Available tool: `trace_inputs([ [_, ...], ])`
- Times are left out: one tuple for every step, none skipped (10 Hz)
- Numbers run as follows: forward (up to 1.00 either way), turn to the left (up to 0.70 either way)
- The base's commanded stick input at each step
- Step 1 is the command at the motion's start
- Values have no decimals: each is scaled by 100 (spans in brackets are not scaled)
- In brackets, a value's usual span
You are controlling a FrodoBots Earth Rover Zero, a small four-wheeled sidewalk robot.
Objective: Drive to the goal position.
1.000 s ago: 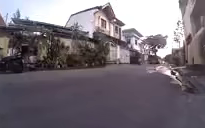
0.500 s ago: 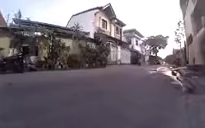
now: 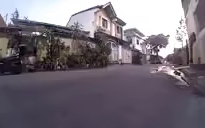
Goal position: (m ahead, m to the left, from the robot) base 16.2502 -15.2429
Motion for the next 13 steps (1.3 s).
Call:
trace_inputs([
  [100, -40],
  [100, -40],
  [100, -40],
  [100, -40],
  [100, -40],
  [100, -40],
  [100, -40],
  [100, -40],
  [100, -40],
  [100, -40],
  [100, -40],
  [100, -40],
  [100, -26],
])
